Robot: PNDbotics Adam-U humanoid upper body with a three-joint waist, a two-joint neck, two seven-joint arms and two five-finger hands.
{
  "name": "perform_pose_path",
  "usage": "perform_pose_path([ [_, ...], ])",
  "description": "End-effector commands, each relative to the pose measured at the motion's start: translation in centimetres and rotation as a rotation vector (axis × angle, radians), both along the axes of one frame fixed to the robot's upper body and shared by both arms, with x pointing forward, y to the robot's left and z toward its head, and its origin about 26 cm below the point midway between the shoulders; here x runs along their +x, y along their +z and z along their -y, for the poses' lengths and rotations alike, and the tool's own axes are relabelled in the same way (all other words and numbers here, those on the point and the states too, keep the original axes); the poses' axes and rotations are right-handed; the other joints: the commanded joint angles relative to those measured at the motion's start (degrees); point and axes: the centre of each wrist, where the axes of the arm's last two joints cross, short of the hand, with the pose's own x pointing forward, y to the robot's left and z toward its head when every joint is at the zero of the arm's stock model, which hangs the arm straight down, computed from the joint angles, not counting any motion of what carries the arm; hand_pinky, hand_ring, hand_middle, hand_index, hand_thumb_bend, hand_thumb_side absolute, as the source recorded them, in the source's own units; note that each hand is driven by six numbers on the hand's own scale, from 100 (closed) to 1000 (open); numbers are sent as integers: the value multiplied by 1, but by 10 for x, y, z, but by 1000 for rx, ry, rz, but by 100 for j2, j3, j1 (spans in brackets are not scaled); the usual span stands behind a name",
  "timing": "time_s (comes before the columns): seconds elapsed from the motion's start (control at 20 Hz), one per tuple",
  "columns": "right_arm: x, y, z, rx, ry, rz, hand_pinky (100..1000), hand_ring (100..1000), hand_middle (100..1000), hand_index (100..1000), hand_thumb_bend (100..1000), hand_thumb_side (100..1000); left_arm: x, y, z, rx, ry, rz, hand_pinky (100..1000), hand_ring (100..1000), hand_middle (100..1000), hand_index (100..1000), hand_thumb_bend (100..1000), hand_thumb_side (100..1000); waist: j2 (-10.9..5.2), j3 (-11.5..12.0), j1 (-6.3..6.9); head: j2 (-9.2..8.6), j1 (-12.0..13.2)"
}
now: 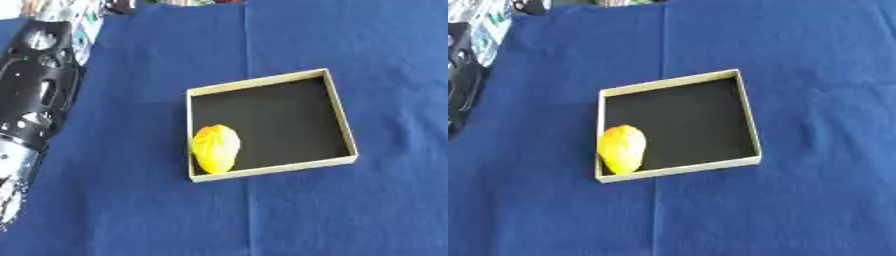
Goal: Pick up objects on the table and place them in the box.
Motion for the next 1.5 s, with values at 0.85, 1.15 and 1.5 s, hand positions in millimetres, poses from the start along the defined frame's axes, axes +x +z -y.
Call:
perform_pose_path([
  [0.85,-3,-2,4,-9,0,-31,815,905,792,816,100,911,-137,-49,162,293,-847,-199,629,507,448,483,119,100,-753,294,-240,504,-486],
  [1.15,-4,-5,5,-6,-12,-29,815,906,791,816,100,913,-125,-83,172,222,-804,-274,640,504,444,473,100,100,-702,305,-233,480,-737],
  [1.5,-2,-8,5,2,-14,-35,815,907,791,815,100,921,-103,-123,172,166,-741,-348,659,509,453,476,100,100,-611,292,-222,422,-713],
])
